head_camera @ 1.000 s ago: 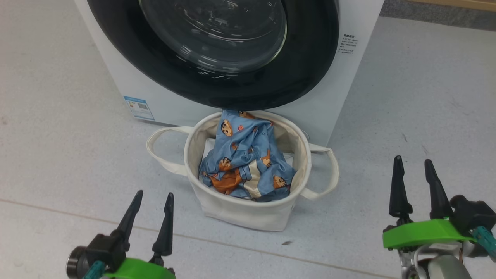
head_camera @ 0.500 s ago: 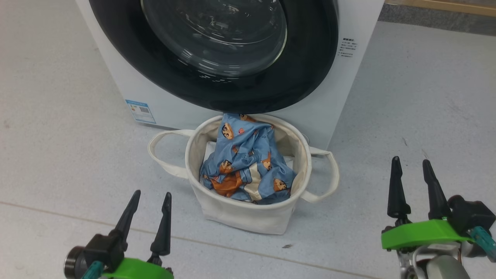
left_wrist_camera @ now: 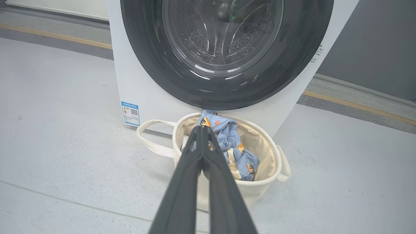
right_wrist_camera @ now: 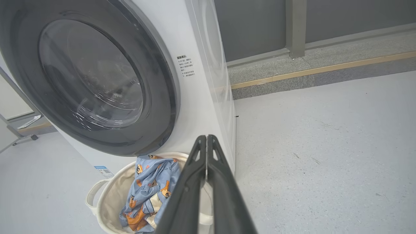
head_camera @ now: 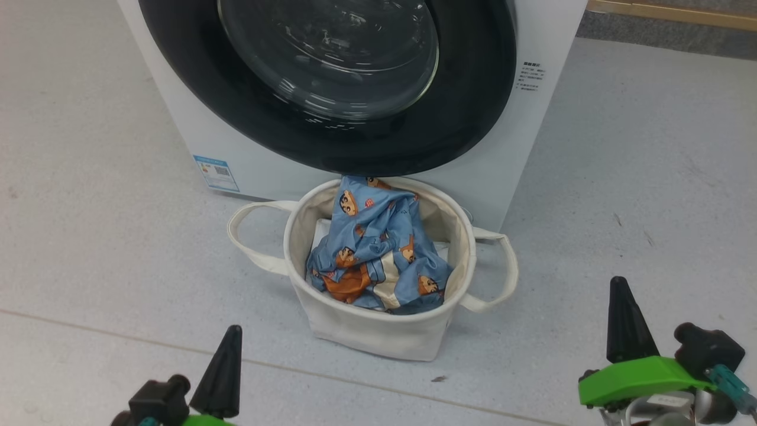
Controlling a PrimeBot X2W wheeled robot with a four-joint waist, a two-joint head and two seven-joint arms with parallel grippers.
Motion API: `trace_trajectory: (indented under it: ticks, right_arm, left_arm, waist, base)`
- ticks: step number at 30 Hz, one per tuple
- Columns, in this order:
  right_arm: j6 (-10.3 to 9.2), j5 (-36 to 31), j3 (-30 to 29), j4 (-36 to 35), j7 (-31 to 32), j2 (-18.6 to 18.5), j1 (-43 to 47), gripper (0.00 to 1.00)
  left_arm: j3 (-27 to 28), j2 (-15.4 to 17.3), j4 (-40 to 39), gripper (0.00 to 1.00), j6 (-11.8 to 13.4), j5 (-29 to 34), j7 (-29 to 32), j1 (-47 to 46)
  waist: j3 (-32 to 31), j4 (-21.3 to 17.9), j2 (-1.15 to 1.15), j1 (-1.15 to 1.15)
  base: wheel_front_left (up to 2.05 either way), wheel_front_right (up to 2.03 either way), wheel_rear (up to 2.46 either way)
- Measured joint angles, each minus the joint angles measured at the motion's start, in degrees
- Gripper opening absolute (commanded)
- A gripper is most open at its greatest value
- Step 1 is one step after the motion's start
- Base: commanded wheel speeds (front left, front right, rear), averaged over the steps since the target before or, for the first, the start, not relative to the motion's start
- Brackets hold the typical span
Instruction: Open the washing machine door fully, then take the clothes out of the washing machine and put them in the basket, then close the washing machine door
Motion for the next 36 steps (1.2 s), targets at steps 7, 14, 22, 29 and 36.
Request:
trace_trajectory:
  ticks: [7,14,22,29,36]
  right_arm:
    - [0.00,3.9,0.0,0.1,0.9,0.0,0.0,0.00]
    - [0.00,8.5,-0.1,0.3,1.7,-0.1,0.0,0.00]
    - [0.00,13.5,-0.3,0.6,2.8,-0.2,0.0,0.00]
    - [0.00,18.0,-0.5,0.8,3.6,-0.3,0.0,0.00]
    - [0.00,22.5,-0.9,1.1,4.9,-0.5,-0.1,0.00]
  left_arm:
    - [0.0,0.0,0.0,0.00,0.0,-4.4,0.7,0.0]
    - [0.1,0.1,0.0,0.00,0.0,-9.3,1.6,0.0]
    - [0.4,0.2,0.0,0.00,0.0,-14.9,2.8,0.0]
    - [0.6,0.3,0.0,0.00,0.0,-19.9,3.8,-0.1]
    - [0.8,0.4,0.0,0.00,0.0,-24.8,4.7,-0.1]
  waist:
    - [-0.1,0.0,0.00,-0.06]
    - [-0.4,0.0,0.00,-0.06]
    - [-0.8,0.0,0.00,-0.06]
    - [-1.1,0.0,0.00,-0.06]
    - [-1.3,0.0,0.00,-0.06]
  base:
    - [0.00,0.00,0.00]
    - [0.00,0.00,0.00]
    - [0.00,0.00,0.00]
    - [0.00,0.00,0.00]
    - [0.00,0.00,0.00]
